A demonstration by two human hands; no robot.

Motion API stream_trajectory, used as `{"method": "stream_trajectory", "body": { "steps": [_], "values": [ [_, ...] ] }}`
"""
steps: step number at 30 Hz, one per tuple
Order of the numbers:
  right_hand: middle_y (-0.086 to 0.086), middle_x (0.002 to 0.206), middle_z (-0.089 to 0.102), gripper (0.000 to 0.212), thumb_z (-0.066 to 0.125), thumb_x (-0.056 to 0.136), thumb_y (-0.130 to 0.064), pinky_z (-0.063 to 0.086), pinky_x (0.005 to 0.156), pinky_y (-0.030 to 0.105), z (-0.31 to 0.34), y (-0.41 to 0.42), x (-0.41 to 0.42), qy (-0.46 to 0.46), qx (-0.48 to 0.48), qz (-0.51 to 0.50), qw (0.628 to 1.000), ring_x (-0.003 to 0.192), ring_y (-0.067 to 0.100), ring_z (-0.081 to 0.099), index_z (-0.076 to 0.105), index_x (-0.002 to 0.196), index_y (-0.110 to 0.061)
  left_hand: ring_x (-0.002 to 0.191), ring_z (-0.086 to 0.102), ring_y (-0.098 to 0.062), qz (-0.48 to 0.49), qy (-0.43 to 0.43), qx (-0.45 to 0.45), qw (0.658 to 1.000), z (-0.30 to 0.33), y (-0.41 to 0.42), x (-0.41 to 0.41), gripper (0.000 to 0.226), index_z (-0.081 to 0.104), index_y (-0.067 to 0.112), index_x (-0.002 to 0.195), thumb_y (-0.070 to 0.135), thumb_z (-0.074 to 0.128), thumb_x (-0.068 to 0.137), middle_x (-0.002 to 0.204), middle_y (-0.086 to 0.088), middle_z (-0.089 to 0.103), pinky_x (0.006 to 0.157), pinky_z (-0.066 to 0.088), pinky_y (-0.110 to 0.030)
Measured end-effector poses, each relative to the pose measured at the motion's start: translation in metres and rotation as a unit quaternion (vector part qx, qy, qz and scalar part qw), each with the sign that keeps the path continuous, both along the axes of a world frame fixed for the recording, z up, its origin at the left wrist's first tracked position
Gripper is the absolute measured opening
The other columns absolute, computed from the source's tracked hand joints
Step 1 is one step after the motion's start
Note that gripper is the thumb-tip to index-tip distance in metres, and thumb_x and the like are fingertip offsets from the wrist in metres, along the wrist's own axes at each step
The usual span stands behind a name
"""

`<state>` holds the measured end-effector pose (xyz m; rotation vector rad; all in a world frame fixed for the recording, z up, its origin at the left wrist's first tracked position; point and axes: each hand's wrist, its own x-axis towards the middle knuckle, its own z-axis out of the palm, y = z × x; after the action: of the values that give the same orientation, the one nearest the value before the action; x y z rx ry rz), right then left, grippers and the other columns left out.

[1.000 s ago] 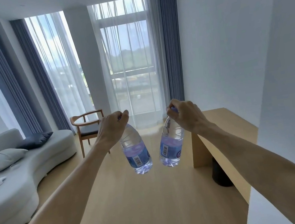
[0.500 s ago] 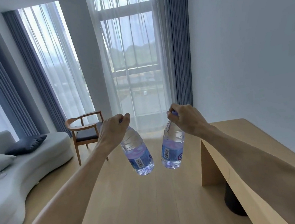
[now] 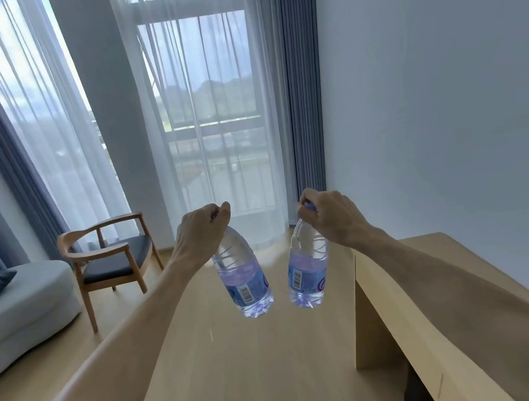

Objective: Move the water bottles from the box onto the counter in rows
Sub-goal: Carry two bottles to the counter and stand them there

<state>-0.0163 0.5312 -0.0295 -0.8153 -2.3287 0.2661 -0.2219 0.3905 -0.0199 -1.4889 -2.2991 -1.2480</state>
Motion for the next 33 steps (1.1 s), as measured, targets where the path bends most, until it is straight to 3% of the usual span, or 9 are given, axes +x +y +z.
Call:
{"method": "stream_trajectory", "body": {
  "steps": [7, 15, 21, 29, 33],
  "values": [
    [0.002, 0.070, 0.059, 0.022, 0.047, 0.098, -0.027, 0.035, 0.055, 0.026, 0.006, 0.114, -0.052, 0.004, -0.012, -0.056, 0.998, 0.061, 0.021, 0.054, 0.053, 0.082, -0.013, 0.051, 0.035, -0.019, -0.056, 0.006, -0.009, 0.998, 0.015, 0.135, -0.064, 0.048, 0.035, 0.010, 0.055, 0.034, 0.043, 0.096, 0.046, 0.003, 0.039, 0.053, 0.032, -0.031],
    [0.004, 0.077, 0.061, 0.026, 0.044, 0.100, -0.034, 0.037, 0.062, 0.030, 0.002, 0.228, -0.066, 0.029, -0.012, -0.129, 0.991, 0.069, 0.026, 0.055, 0.052, 0.087, -0.013, 0.057, 0.035, -0.022, -0.125, -0.002, -0.009, 0.992, 0.013, 0.277, -0.090, 0.047, 0.036, 0.008, 0.059, 0.032, 0.043, 0.098, 0.054, -0.004, 0.043, 0.060, 0.032, -0.033],
    [0.002, 0.075, 0.060, 0.022, 0.046, 0.099, -0.033, 0.038, 0.062, 0.031, -0.018, 0.317, -0.056, 0.029, -0.027, -0.173, 0.984, 0.068, 0.025, 0.054, 0.048, 0.083, -0.018, 0.049, 0.034, -0.014, -0.172, 0.013, -0.012, 0.985, -0.008, 0.387, -0.089, 0.048, 0.034, 0.016, 0.054, 0.030, 0.044, 0.099, 0.049, 0.003, 0.038, 0.051, 0.030, -0.027],
    [0.002, 0.074, 0.062, 0.023, 0.047, 0.098, -0.032, 0.045, 0.063, 0.035, -0.033, 0.430, -0.022, 0.011, -0.066, -0.191, 0.979, 0.069, 0.025, 0.056, 0.053, 0.083, -0.015, 0.045, 0.035, -0.010, -0.254, 0.021, -0.026, 0.967, -0.019, 0.538, -0.060, 0.048, 0.037, 0.014, 0.053, 0.029, 0.045, 0.099, 0.040, 0.008, 0.042, 0.050, 0.029, -0.024],
    [-0.002, 0.071, 0.061, 0.022, 0.049, 0.097, -0.032, 0.044, 0.062, 0.034, -0.041, 0.476, 0.006, 0.027, -0.082, -0.225, 0.971, 0.066, 0.022, 0.055, 0.053, 0.082, -0.017, 0.050, 0.037, -0.016, -0.299, 0.019, -0.042, 0.953, -0.027, 0.607, -0.034, 0.046, 0.040, 0.013, 0.056, 0.032, 0.045, 0.098, 0.049, 0.004, 0.040, 0.053, 0.032, -0.027]
  ]
}}
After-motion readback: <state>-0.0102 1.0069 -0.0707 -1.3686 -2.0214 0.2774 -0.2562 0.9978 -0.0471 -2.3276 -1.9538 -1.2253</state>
